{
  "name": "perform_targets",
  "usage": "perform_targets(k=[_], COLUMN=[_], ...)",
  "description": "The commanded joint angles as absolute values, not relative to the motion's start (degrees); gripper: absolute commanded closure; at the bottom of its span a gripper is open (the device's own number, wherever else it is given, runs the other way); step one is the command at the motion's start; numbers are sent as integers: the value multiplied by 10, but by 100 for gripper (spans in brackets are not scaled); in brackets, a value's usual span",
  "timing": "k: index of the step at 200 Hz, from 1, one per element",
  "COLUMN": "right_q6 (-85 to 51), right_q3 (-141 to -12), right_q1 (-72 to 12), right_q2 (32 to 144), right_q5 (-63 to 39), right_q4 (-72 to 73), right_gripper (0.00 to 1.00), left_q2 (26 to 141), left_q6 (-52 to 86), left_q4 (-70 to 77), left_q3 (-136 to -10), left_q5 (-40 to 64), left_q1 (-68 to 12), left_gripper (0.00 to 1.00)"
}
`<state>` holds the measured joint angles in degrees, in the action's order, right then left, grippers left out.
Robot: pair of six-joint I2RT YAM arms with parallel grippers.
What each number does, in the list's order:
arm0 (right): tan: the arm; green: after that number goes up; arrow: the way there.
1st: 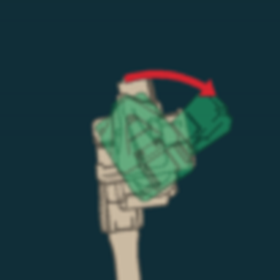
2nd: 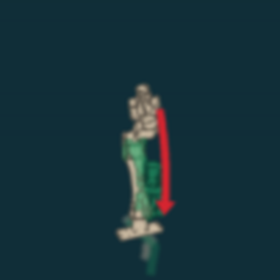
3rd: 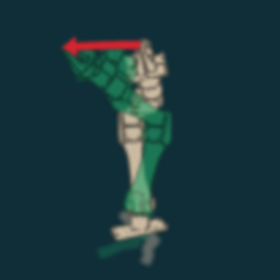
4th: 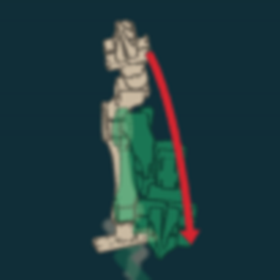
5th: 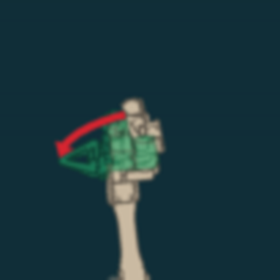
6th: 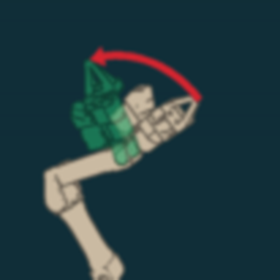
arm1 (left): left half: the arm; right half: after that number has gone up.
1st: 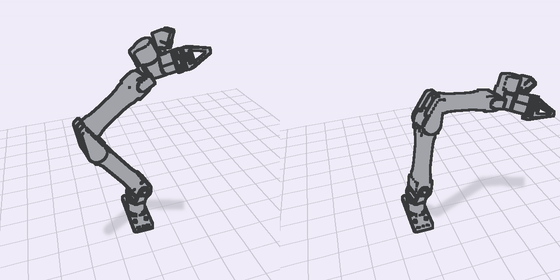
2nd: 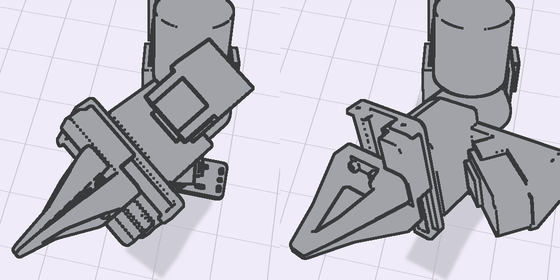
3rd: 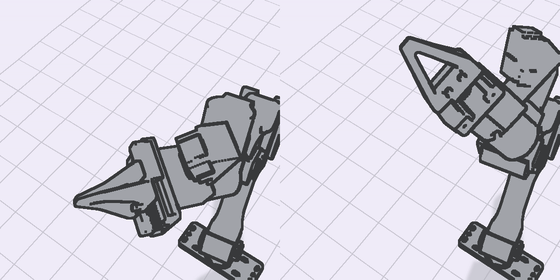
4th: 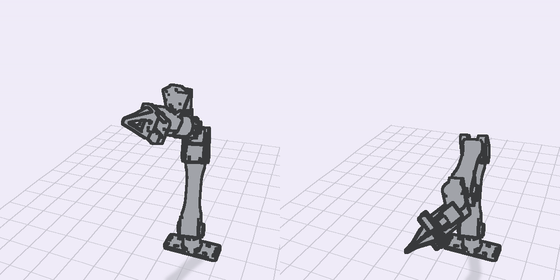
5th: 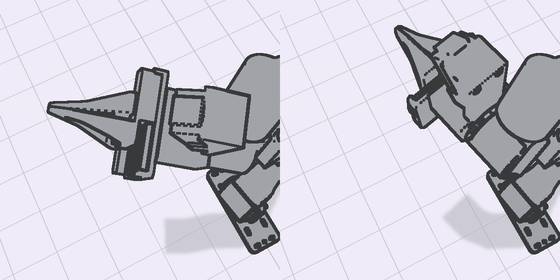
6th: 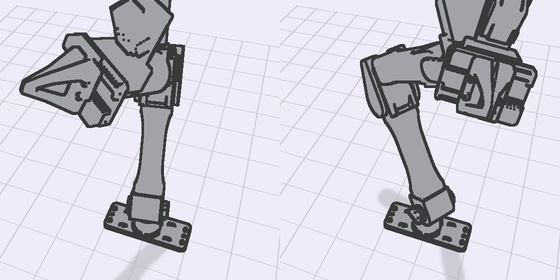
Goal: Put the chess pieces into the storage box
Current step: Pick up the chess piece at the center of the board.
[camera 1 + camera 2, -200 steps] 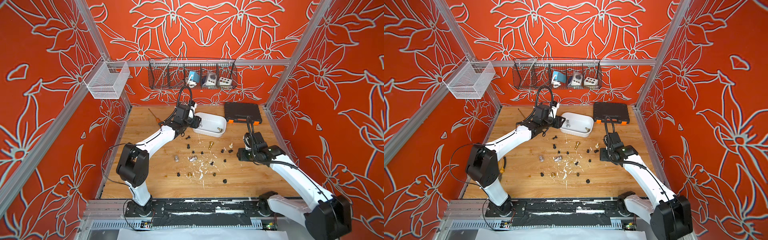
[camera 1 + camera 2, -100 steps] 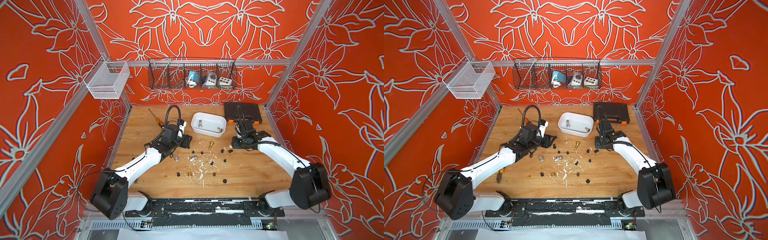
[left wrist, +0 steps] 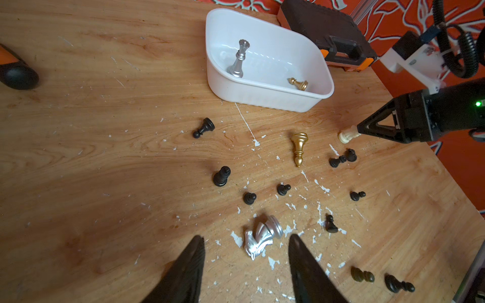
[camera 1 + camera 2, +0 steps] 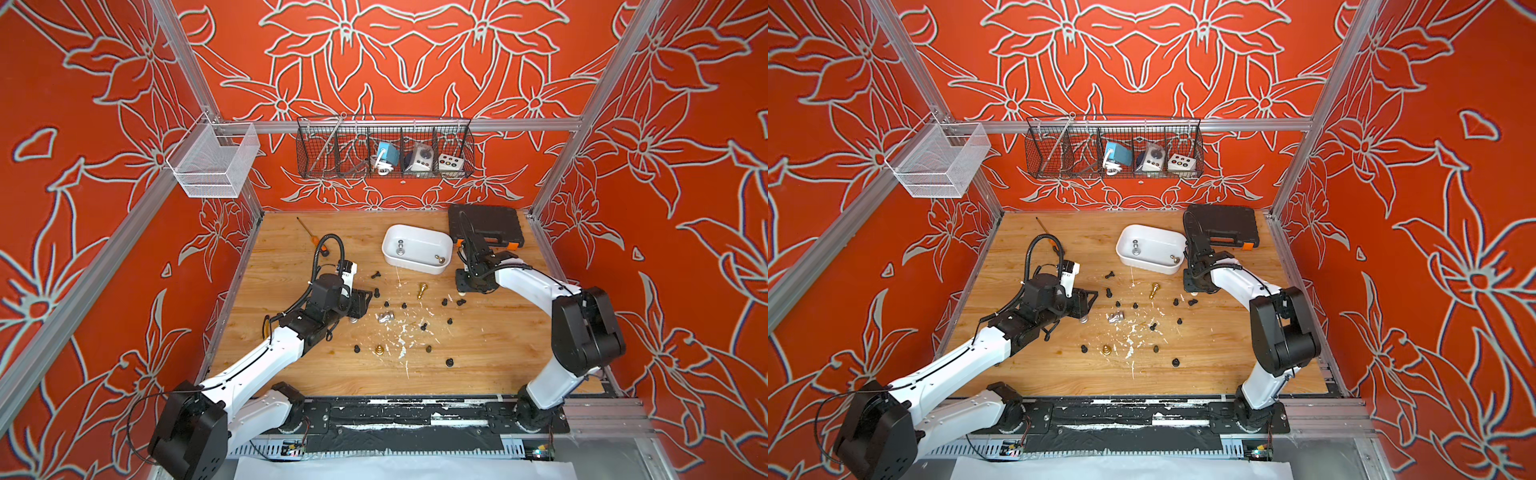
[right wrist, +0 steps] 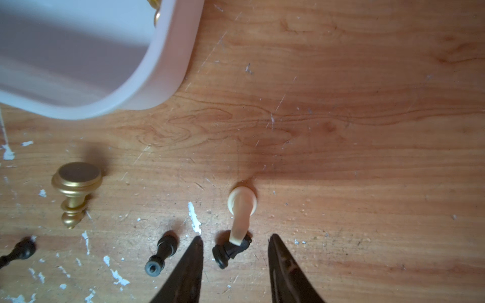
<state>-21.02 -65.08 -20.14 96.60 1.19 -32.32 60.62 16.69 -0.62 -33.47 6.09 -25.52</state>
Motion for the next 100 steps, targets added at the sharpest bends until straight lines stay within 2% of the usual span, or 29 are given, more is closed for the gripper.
perform_targets(k=[1,100], right_q6=[-207,-204], right_q3=[-657,-667], right_q1=[-199,-199], right_q2=[979,1016], right_q5=[33,25], right_q4=[-316,-306], right_gripper=[59,72], left_q2=[598,602], left_q6=[177,169], left_q4=[5,6], left_q3=[-331,-331], left_q5=[61,66], left_q1=[-258,-257], left_gripper=[47,46])
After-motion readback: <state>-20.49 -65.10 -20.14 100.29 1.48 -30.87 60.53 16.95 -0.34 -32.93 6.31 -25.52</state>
